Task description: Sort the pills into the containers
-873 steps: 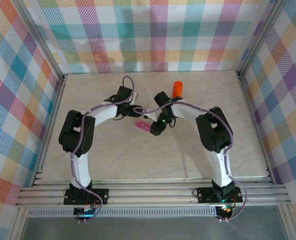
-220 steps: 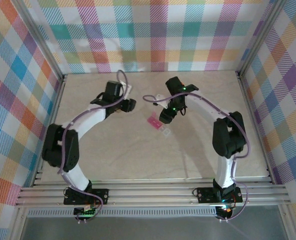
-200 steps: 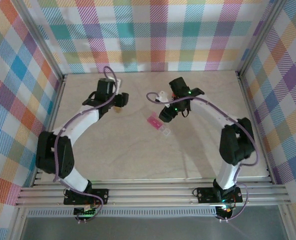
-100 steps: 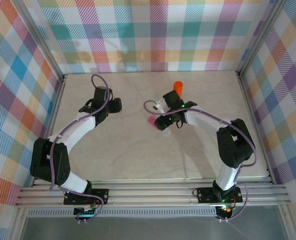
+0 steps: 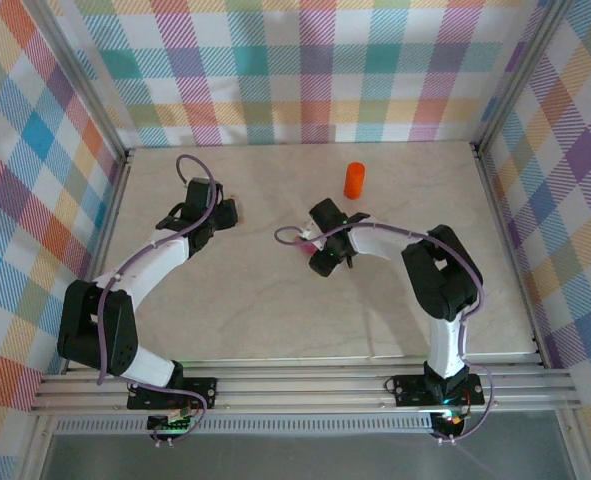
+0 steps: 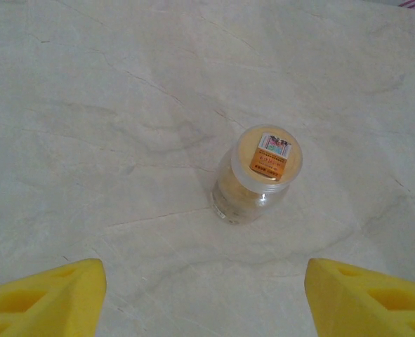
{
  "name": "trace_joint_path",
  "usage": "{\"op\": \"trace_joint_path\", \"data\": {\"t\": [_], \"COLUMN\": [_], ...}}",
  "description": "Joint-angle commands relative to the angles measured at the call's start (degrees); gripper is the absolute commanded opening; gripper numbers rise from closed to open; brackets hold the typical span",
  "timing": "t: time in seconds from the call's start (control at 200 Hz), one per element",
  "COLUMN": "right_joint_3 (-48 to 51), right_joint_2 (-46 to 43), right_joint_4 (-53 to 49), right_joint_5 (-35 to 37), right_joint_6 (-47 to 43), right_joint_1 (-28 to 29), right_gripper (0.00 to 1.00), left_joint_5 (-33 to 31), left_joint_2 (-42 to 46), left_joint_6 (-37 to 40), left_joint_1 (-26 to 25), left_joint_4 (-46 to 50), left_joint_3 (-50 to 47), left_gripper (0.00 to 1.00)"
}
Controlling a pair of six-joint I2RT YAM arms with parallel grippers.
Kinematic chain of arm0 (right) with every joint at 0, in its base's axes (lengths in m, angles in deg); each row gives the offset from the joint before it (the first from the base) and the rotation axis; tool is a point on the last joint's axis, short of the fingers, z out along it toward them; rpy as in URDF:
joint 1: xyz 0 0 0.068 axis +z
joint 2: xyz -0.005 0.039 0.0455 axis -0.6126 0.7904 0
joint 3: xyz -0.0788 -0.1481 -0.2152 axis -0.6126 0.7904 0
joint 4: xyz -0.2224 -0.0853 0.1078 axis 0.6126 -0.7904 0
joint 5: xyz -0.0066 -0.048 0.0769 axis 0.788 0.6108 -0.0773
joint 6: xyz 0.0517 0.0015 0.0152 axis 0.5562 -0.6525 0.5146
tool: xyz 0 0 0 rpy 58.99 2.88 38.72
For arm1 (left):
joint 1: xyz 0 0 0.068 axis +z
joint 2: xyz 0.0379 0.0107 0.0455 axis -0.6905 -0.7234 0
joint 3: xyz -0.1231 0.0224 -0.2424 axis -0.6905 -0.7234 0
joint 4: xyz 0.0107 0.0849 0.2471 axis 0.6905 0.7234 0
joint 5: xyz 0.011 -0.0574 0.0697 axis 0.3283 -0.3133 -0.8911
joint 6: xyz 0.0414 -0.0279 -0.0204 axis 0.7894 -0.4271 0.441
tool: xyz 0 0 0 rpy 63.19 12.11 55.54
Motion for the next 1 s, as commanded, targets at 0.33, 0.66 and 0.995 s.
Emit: {"op": "trace_joint_path", "data": {"t": [0.33, 0.66, 0.995], "right_joint_3": [7.4, 4.7, 0.5], "right_joint_2": [-7.2, -8.0, -13.1], "right_joint_4": [-3.0, -8.0, -7.5], "right_joint_5": [-12.2, -13.4, -18.2], "right_joint_6": [-19.2, -32.4, -25.8], "right_joint_1": [-3.6, -5.6, -6.4], "right_gripper": [0.5, 0.54, 0.75], "left_joint_5": [-0.9, -0.6, -2.3], "left_joint_2": [-2.1, -3.4, -6.1], "left_joint_6": [-0.7, -1.7, -2.0], "left_joint_1": [1.1, 1.5, 2.1], "left_joint_4": [-0.2, -0.3, 2.1], "left_joint_3": [1.2, 2.6, 8.2], "left_gripper": [0.75, 0.75, 0.84]}}
